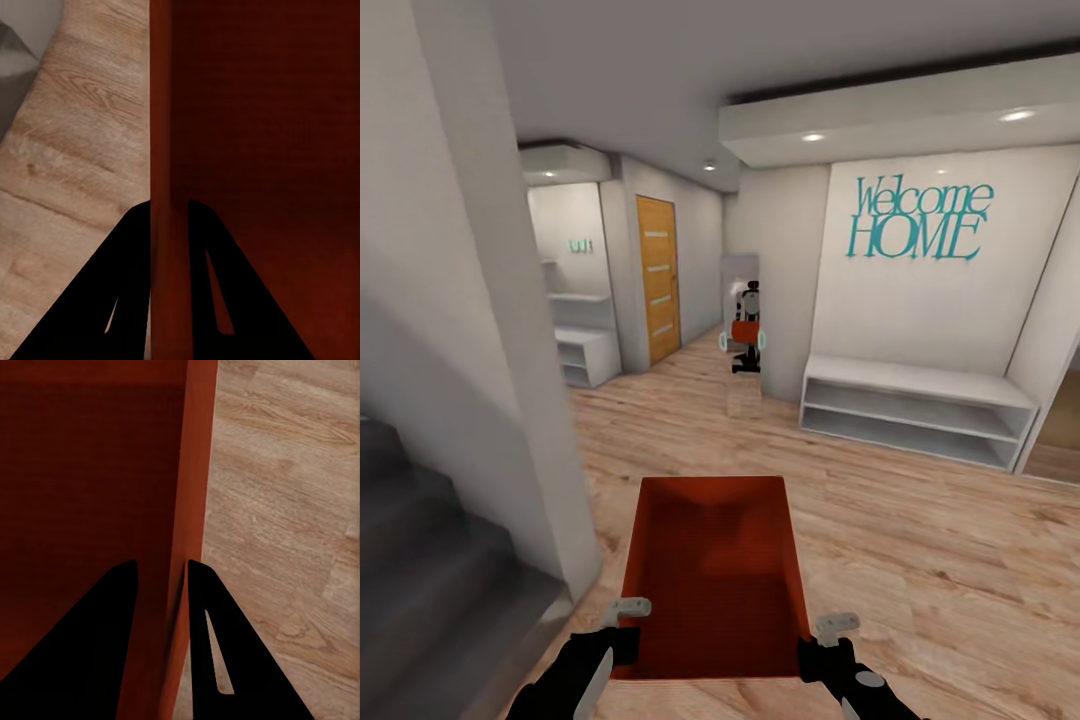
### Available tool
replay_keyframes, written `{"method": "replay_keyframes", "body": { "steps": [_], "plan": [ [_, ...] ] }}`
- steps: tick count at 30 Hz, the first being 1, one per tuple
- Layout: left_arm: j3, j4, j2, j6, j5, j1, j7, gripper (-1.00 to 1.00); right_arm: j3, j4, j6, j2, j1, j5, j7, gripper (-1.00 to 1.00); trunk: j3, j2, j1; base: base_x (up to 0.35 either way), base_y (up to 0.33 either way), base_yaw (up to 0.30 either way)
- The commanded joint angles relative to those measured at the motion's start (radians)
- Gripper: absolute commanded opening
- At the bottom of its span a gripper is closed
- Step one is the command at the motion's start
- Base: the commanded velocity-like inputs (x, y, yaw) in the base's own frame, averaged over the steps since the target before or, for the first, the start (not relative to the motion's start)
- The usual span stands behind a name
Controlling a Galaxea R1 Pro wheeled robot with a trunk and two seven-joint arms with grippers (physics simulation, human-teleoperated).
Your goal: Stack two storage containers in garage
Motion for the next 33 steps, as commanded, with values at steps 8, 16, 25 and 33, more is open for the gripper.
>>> {"method": "replay_keyframes", "body": {
  "steps": [8, 16, 25, 33],
  "plan": [
    [0.020, -0.003, -0.003, 0.007, -0.018, -0.001, 0.005, -1.00, 0.025, 0.001, -0.003, 0.000, 0.001, 0.006, 0.001, -1.00, 0.000, -0.001, 0.001, 0.325, 0.000, 0.000],
    [0.021, -0.003, -0.003, 0.007, -0.018, -0.001, 0.005, -1.00, 0.025, 0.001, -0.003, 0.000, 0.001, 0.006, 0.000, -1.00, 0.000, -0.001, 0.001, 0.325, 0.000, 0.000],
    [0.021, -0.003, -0.003, 0.007, -0.018, -0.001, 0.005, -1.00, 0.025, 0.001, -0.003, 0.000, 0.001, 0.006, 0.000, -1.00, 0.000, -0.001, 0.001, 0.325, 0.000, 0.000],
    [0.020, -0.003, -0.003, 0.007, -0.018, -0.001, 0.005, -1.00, 0.025, 0.001, -0.003, 0.000, 0.001, 0.006, 0.001, -1.00, 0.000, -0.001, 0.001, 0.325, 0.000, 0.000]
  ]
}}
